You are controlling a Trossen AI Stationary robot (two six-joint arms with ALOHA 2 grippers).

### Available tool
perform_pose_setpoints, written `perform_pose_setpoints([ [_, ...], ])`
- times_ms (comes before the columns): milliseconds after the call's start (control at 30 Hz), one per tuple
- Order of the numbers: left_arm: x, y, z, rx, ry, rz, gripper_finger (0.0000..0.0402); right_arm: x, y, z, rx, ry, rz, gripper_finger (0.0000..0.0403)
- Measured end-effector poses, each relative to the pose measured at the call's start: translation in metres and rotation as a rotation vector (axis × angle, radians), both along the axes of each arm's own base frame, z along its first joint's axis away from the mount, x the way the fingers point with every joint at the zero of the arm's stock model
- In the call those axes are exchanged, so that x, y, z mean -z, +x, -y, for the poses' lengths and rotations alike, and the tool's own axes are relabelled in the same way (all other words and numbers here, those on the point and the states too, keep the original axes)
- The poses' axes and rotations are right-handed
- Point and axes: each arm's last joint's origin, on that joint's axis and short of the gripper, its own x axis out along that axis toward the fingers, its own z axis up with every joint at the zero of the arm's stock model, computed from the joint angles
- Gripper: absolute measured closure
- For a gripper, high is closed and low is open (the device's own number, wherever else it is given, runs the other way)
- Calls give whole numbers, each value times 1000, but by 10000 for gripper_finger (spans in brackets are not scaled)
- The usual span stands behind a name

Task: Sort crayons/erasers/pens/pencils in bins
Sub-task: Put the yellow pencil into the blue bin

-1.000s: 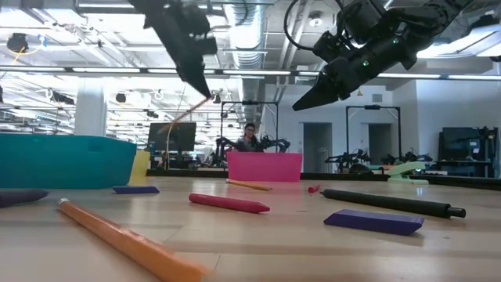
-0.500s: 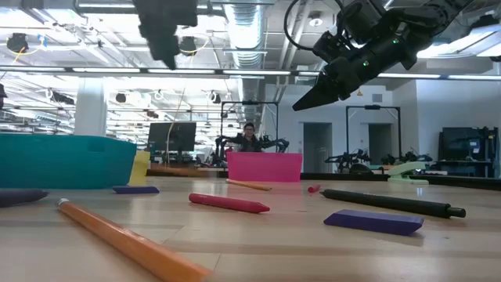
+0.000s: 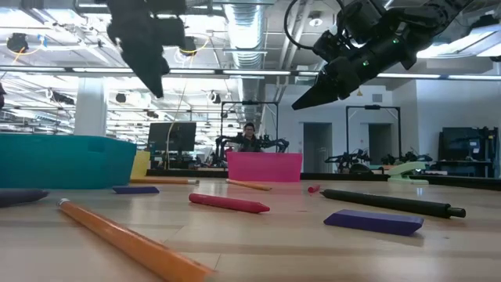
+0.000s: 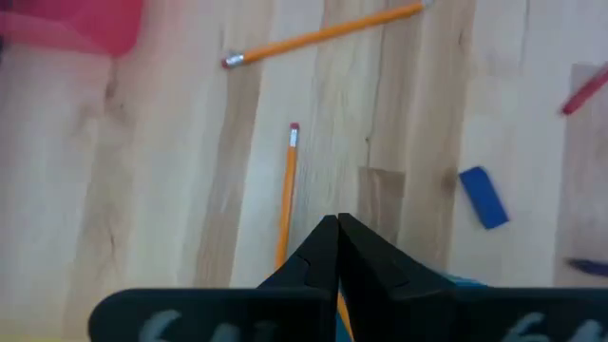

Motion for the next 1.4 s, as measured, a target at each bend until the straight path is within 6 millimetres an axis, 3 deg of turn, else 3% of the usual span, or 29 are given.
perform_pose_setpoints([
  [267,38,56,-17,88,-10,-157,388,0,0,0,1,1,1,399],
  [533,80,92,-29,176,-30,-291,301,1,0,0,-1,1,-11,399],
  [700,104,96,-30,186,-58,-364,253,1,-1,0,-1,2,-14,398],
  [867,120,95,-35,151,-28,-394,244,1,-1,0,-1,1,-14,397],
  [1400,142,81,-41,157,-3,-362,337,1,0,0,-2,-2,-13,396],
])
